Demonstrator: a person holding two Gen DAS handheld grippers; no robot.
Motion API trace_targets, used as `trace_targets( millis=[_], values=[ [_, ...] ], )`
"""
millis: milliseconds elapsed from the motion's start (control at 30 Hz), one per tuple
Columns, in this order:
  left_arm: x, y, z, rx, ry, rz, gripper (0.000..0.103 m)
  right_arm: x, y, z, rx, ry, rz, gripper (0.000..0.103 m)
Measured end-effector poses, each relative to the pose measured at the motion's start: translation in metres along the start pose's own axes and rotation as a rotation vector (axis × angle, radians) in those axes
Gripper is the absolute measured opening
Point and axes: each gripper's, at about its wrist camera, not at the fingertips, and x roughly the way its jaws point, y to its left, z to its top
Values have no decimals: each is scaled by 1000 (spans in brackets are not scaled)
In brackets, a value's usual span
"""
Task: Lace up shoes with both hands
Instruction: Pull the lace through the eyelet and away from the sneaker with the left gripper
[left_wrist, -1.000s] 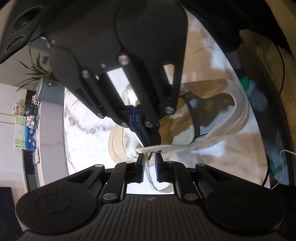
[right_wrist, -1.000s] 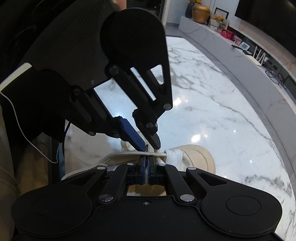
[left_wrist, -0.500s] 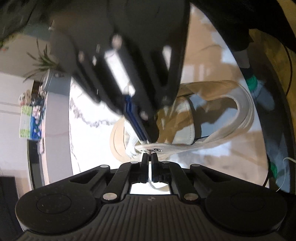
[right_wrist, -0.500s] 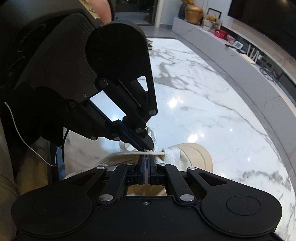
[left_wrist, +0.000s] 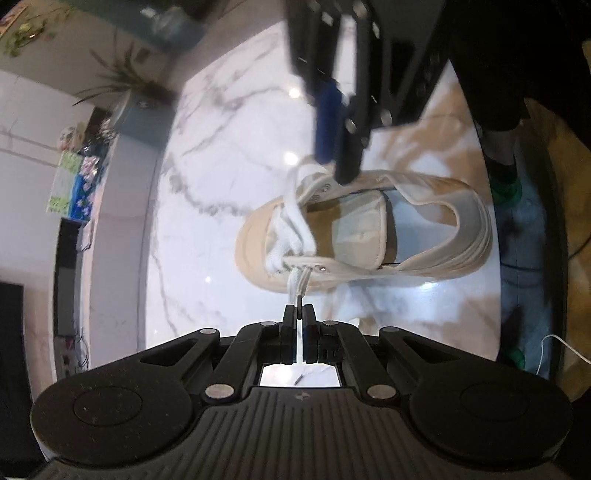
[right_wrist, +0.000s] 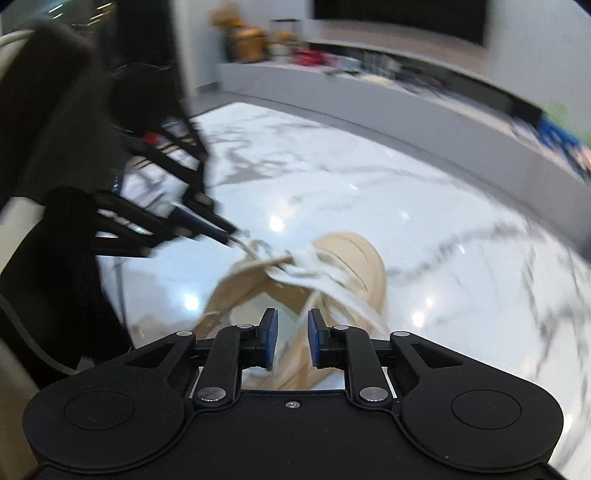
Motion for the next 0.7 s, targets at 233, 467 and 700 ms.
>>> trace_targets(
  millis=[233, 467, 700],
  values=[
    [-47, 2, -1, -83, -4, 47, 2, 9, -5, -3, 142, -3, -35, 11],
    [-100, 7, -2, -102, 13, 183, 2, 7, -9, -8, 192, -6, -37, 5],
    [-145, 13, -6, -154, 23, 305, 2, 14, -3, -9, 212, 15, -53, 5]
  ],
)
